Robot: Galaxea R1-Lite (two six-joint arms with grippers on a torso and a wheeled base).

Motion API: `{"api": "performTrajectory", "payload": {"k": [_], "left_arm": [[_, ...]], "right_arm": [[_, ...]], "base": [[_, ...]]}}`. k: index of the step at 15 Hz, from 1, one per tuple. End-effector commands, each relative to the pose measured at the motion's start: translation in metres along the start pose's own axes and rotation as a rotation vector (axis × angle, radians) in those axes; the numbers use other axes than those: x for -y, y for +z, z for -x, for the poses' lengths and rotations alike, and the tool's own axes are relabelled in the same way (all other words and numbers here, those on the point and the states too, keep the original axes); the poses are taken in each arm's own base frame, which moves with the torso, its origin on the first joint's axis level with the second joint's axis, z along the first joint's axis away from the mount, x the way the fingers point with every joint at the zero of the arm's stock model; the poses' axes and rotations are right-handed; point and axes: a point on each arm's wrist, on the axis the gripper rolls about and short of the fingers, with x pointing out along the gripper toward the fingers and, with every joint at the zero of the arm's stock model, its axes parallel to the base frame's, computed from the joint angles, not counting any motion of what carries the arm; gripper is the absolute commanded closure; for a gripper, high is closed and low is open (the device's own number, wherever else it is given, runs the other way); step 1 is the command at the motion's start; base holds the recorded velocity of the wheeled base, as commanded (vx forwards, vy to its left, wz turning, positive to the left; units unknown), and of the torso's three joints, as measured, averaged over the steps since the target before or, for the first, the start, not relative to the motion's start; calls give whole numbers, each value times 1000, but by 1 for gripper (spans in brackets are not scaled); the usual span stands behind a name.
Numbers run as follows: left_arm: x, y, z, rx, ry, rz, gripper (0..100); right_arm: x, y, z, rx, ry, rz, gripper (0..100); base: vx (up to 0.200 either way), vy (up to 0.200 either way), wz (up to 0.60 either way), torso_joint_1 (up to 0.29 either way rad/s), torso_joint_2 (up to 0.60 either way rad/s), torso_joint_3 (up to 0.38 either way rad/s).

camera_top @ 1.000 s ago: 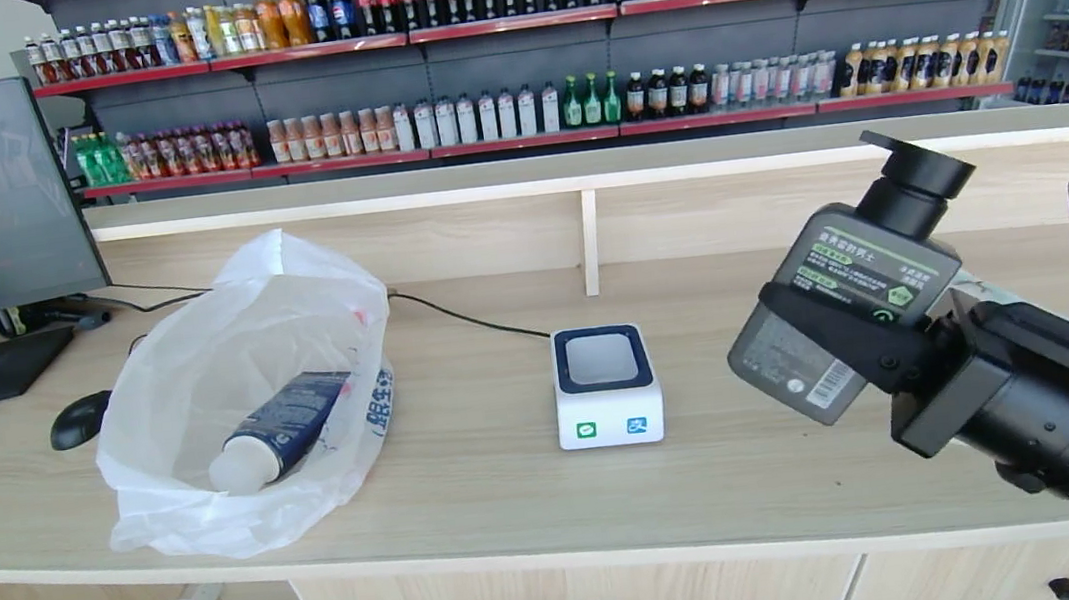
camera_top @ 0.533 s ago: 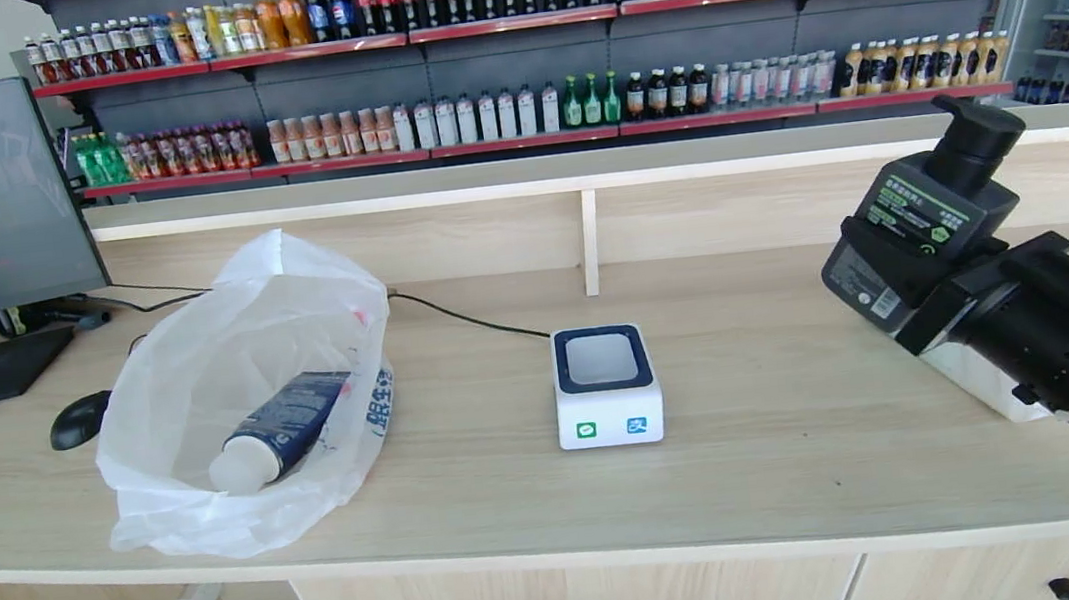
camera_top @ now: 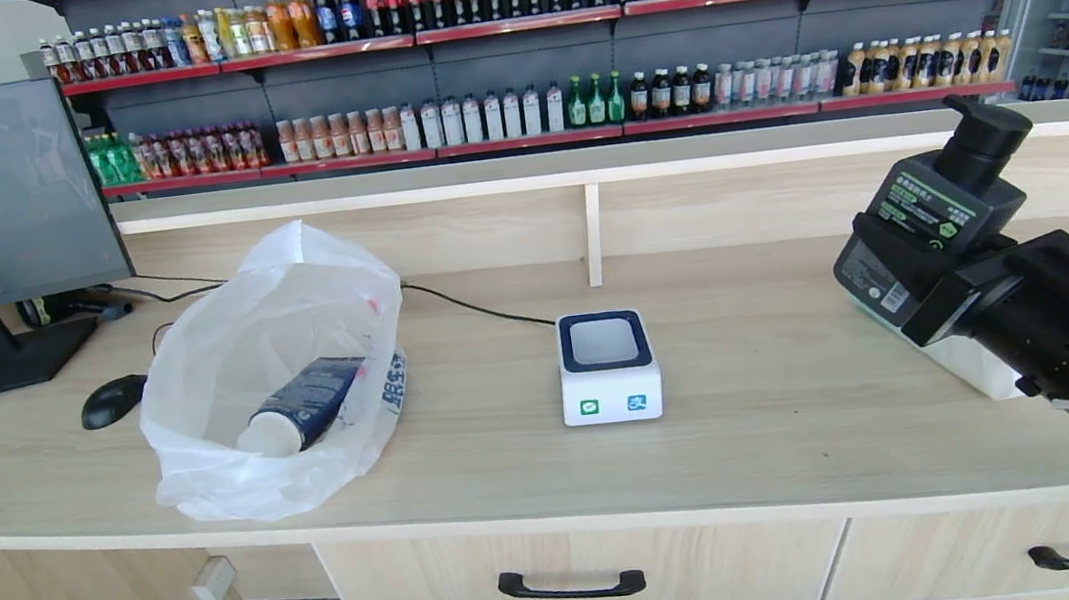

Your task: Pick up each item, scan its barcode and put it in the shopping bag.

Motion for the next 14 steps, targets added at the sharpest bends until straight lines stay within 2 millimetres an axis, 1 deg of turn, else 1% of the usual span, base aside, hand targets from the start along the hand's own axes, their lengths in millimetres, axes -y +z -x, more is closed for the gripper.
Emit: {"api": "performTrajectory", "payload": {"k": [1,4,7,10,12,14], "left_arm": [[0,0,0,1,0,1,0],[0,0,0,-1,0,1,0],[0,0,0,-1,0,5,0],[0,0,0,1,0,7,0],[0,0,0,1,0,7,0],[0,0,0,1,0,5,0]], "right_arm": [[2,0,0,-2,-6,2,100],[3,0,2,-5,-12,4,100],[5,-3,0,-13,-22,5,100],[11,0,-4,5,-43,-4,100],[10,-4,1,-17,-41,2,100],[11,-2,0,-9,-47,7,100]], "base": [[0,200,0,12,2,-2],[0,200,0,7,4,4],[0,200,0,7,4,2],[0,200,0,1,2,4],[0,200,0,5,0,2],[0,200,0,2,5,0]]}}
